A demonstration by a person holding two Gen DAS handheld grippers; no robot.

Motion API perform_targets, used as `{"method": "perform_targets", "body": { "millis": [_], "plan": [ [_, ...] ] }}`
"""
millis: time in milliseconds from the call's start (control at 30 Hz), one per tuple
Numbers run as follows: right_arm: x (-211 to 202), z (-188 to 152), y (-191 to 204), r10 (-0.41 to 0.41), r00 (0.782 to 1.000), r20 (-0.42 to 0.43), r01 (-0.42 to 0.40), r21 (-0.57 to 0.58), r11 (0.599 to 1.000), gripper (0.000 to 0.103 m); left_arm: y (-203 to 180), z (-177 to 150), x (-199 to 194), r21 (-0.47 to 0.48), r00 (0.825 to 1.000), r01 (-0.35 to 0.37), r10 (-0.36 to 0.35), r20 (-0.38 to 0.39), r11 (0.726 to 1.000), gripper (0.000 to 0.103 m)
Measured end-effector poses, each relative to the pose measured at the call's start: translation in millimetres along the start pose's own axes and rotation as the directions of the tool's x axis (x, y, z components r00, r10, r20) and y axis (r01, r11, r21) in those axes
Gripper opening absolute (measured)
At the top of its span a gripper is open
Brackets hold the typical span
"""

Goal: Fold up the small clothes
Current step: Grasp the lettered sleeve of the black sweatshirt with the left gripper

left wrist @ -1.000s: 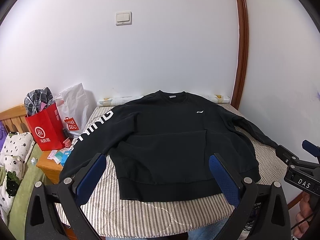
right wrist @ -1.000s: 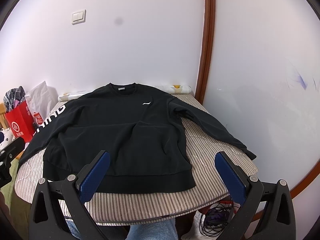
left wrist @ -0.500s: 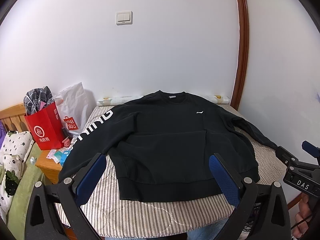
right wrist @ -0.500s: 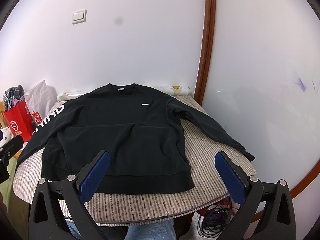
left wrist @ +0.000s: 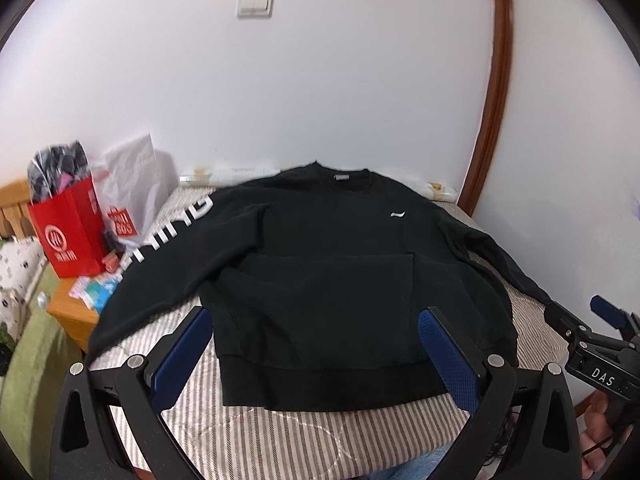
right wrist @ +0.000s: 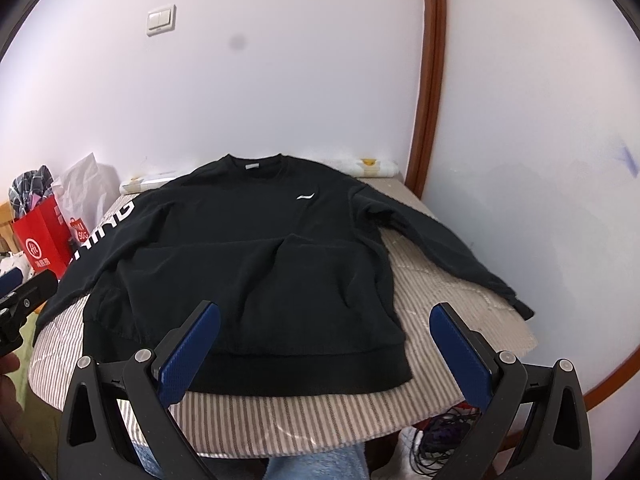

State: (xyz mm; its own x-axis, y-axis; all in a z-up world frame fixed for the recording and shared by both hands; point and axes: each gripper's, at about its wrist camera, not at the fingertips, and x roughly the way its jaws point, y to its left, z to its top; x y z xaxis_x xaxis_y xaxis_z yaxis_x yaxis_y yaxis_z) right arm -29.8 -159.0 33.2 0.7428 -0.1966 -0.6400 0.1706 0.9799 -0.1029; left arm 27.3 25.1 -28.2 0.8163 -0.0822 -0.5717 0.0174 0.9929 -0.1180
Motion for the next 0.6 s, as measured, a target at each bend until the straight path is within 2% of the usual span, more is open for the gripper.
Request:
{"method": "perform_targets", "body": {
  "millis": [167, 333, 500, 567, 600],
  "plan": [
    [33, -1, 12, 0.017, 0.999, -0.042, -0.017, -0.021, 1.000, 0.103, 29, -3, 30, -0.073, 0.998, 0.024, -0.028, -0.052, 0.997, 0.103],
    [69, -6, 18, 0.043, 0.995, -0.090, -0.044, -0.010, 0.999, 0.103, 79, -14, 66, -0.201, 0.993, 0.040, -0.061, -0.099, 0.979, 0.103],
    [100, -9, 32, 0.034, 0.992, -0.119, -0.039, -0.037, 0.999, 0.097, 134, -36, 101, -0.329, 0.989, 0.009, -0.057, -0.136, 0.944, 0.099],
    [111, -10, 38, 0.049, 0.990, -0.129, -0.054, -0.035, 0.998, 0.095, 157, -45, 114, -0.394, 0.988, -0.008, -0.053, -0.143, 0.919, 0.096],
    [119, -10, 42, 0.064, 0.988, -0.143, -0.069, -0.034, 0.997, 0.090, 167, -48, 119, -0.421, 0.989, -0.011, -0.053, -0.140, 0.907, 0.095]
  ]
}}
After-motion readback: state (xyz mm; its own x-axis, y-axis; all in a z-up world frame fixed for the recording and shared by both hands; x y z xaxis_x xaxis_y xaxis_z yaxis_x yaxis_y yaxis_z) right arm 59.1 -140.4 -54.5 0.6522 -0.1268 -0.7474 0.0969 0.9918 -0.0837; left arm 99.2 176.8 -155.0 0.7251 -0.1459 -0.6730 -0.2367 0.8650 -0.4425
